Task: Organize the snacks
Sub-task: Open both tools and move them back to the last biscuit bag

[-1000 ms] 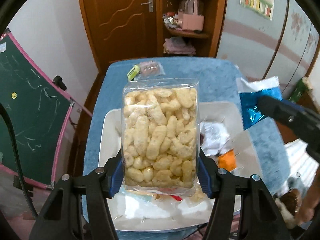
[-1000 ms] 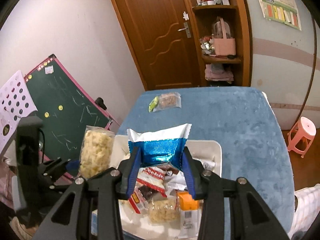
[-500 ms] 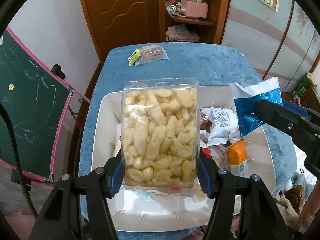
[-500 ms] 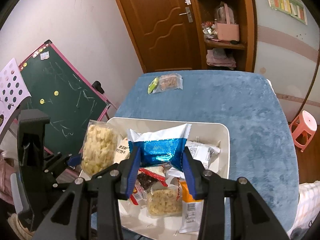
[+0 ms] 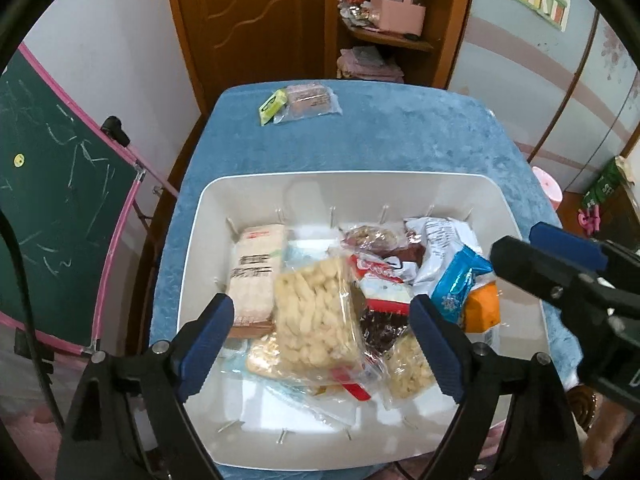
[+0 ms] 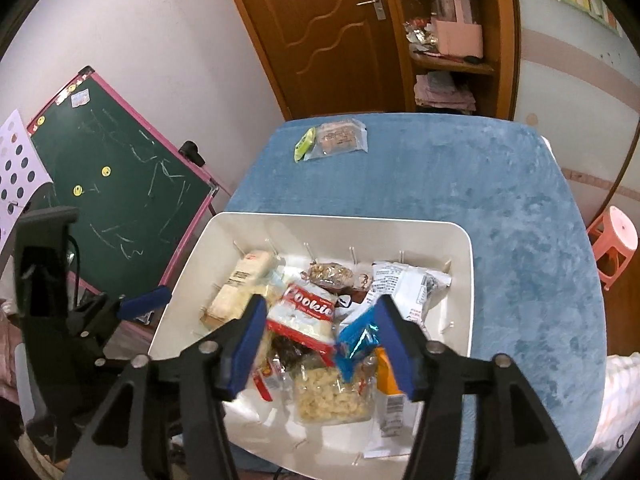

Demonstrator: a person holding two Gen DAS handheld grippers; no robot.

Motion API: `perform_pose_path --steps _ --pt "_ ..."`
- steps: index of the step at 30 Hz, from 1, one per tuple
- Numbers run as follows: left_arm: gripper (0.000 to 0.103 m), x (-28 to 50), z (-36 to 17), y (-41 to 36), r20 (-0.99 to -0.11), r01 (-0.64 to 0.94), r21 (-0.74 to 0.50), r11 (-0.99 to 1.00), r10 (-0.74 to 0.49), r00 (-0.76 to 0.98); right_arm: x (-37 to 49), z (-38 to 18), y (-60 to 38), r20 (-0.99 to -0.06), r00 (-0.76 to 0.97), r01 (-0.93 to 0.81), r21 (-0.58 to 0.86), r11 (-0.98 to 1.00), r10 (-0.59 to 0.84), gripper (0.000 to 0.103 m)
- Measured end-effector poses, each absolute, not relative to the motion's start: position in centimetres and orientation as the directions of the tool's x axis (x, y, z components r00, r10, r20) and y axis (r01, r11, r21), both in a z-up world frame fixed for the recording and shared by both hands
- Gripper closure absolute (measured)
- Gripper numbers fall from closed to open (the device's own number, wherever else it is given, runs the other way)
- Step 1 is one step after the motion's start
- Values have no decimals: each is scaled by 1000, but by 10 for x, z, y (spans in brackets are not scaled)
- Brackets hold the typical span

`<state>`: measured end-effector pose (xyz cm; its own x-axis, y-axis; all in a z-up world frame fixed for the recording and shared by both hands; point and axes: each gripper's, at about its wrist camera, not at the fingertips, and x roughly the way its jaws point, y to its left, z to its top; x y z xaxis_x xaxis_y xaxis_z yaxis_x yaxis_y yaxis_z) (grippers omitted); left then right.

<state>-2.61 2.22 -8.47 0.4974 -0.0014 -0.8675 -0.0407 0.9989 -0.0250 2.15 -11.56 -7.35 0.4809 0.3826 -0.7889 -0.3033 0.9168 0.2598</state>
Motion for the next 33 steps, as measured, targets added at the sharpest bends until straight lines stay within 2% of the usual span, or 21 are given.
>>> perform_pose_path --steps 33 --pt "14 -10 -99 17 -886 -7 -5 1000 -1 463 40 -92 -122 -814 437 -272 287 919 383 42"
